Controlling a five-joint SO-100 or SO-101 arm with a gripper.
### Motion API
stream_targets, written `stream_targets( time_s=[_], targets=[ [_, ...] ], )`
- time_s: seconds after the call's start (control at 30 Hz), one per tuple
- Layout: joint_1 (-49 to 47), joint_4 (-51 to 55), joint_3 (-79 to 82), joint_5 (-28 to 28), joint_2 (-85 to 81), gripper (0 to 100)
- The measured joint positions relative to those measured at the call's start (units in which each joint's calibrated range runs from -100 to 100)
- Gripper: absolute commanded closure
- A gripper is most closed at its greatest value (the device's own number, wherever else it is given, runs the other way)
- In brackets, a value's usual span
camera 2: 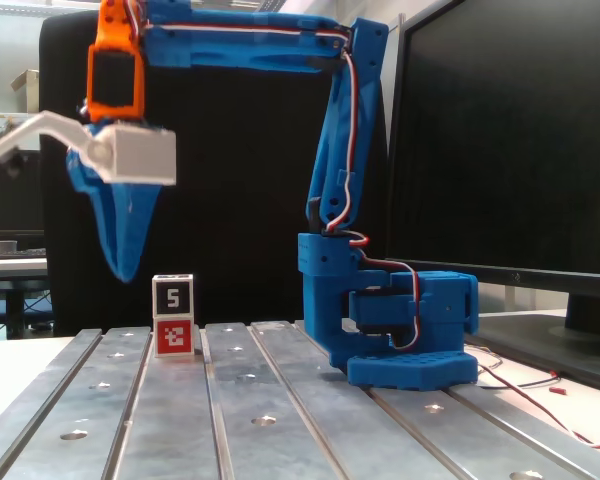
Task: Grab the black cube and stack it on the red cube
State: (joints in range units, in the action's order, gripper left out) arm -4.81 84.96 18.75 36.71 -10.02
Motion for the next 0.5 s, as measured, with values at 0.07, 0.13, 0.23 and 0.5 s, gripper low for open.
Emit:
stream_targets(
  time_s=[0.07, 0.13, 0.23, 0.5],
  targets=[
    [-1.5, -2.8, 2.2, -1.4, 0.0, 98],
    [-2.3, -5.8, 4.0, -4.1, 0.0, 98],
    [-2.7, -9.3, 5.6, -10.6, 0.0, 98],
    [-2.3, -11.4, 9.0, -21.5, 0.0, 98]
  ],
)
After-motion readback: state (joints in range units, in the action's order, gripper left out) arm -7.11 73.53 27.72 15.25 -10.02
